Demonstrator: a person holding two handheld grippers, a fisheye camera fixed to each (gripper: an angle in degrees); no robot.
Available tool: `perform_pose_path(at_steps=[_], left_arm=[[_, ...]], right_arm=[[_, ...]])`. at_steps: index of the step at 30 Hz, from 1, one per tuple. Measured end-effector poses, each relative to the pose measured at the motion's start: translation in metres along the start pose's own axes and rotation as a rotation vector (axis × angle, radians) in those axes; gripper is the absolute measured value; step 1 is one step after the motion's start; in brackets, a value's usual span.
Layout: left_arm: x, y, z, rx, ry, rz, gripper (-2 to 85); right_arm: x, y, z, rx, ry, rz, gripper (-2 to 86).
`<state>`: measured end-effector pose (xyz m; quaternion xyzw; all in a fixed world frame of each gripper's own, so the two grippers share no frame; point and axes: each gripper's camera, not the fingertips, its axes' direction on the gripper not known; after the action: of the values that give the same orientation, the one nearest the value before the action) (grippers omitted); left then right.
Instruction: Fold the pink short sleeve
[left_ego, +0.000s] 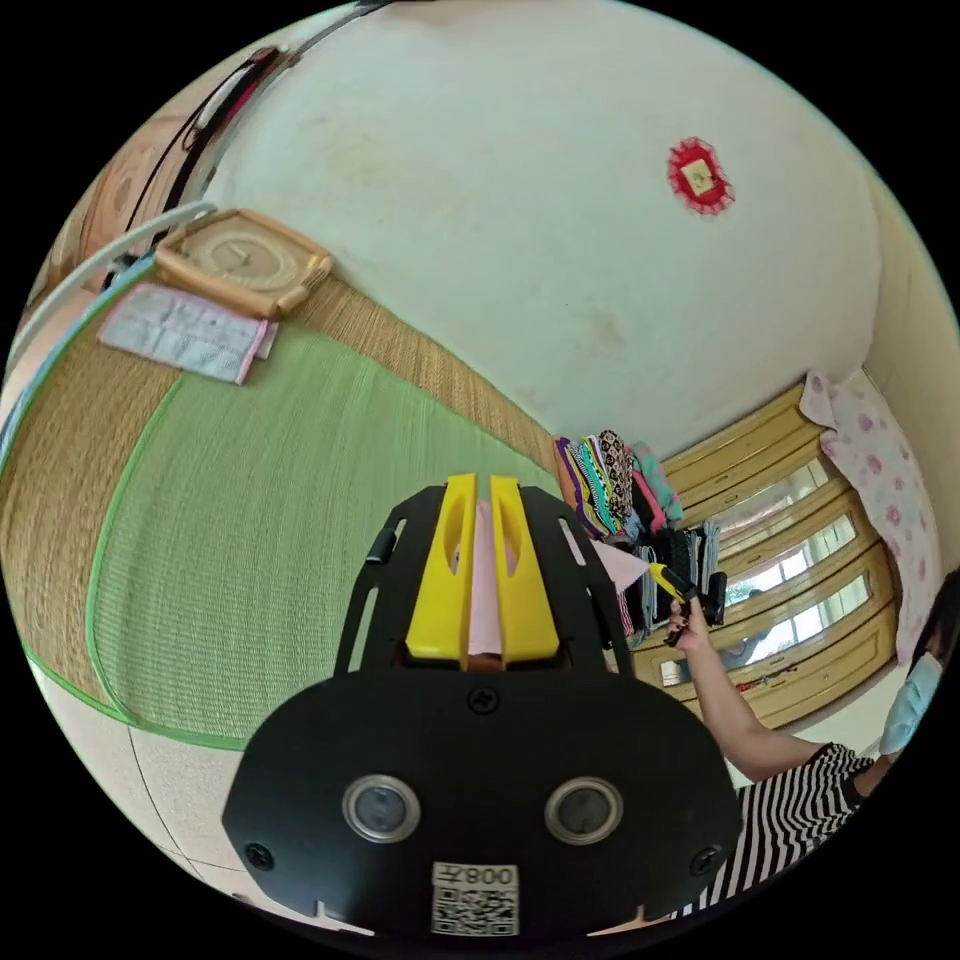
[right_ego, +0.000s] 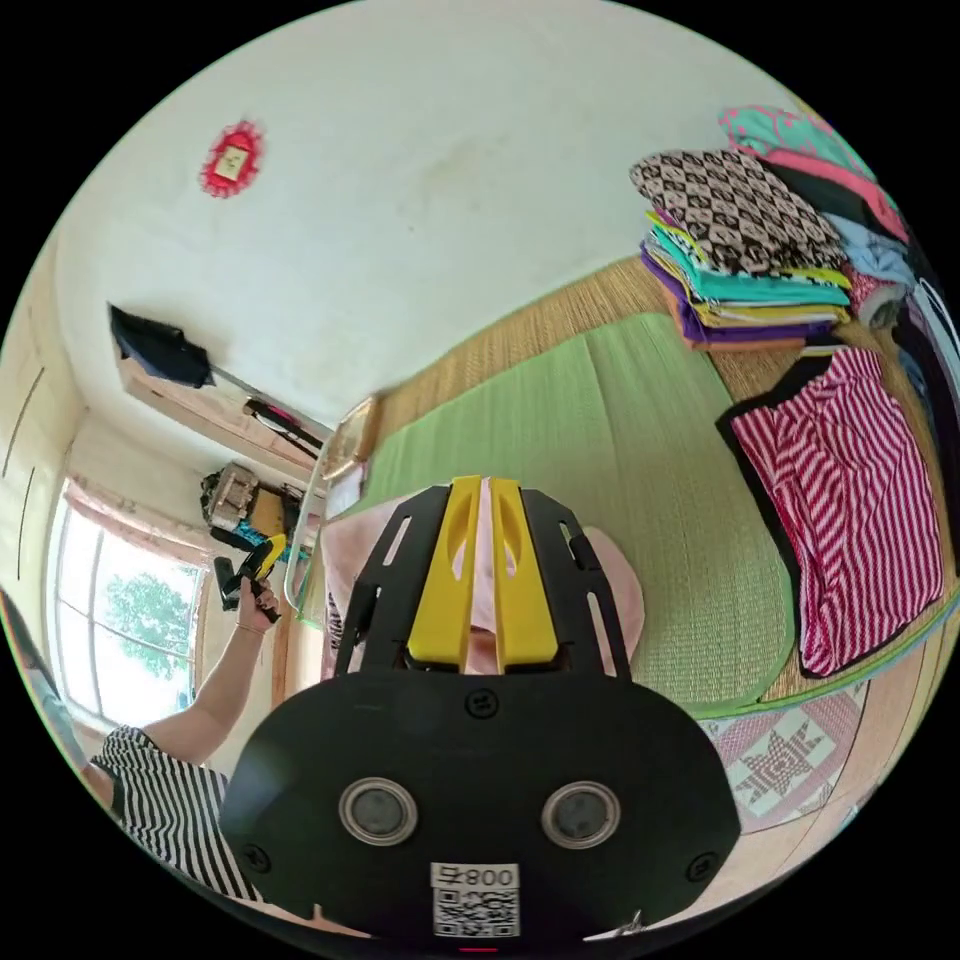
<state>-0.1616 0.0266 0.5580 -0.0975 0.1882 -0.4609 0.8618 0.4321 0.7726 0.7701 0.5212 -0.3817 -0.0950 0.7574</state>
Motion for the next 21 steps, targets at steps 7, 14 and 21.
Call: perform_pose_path(at_steps=[7, 14, 21], left_arm=[[-0.067, 0.066, 0.067, -0.392, 0.067, -0.153, 5.5], [-0.061, 0.099, 0.107, -0.631, 0.103, -0.202, 8.8], [-0.074, 0.083, 0.099, -0.614, -0.078, -0.240, 10.9]], right_arm=[[0.098, 0.067, 0.057, -0.122, -0.023, 0.202, 6.0], [0.139, 0.130, 0.071, -0.169, -0.017, 0.358, 7.4], [0.137, 0.114, 0.089, -0.210, 0.043, 0.322, 7.6]])
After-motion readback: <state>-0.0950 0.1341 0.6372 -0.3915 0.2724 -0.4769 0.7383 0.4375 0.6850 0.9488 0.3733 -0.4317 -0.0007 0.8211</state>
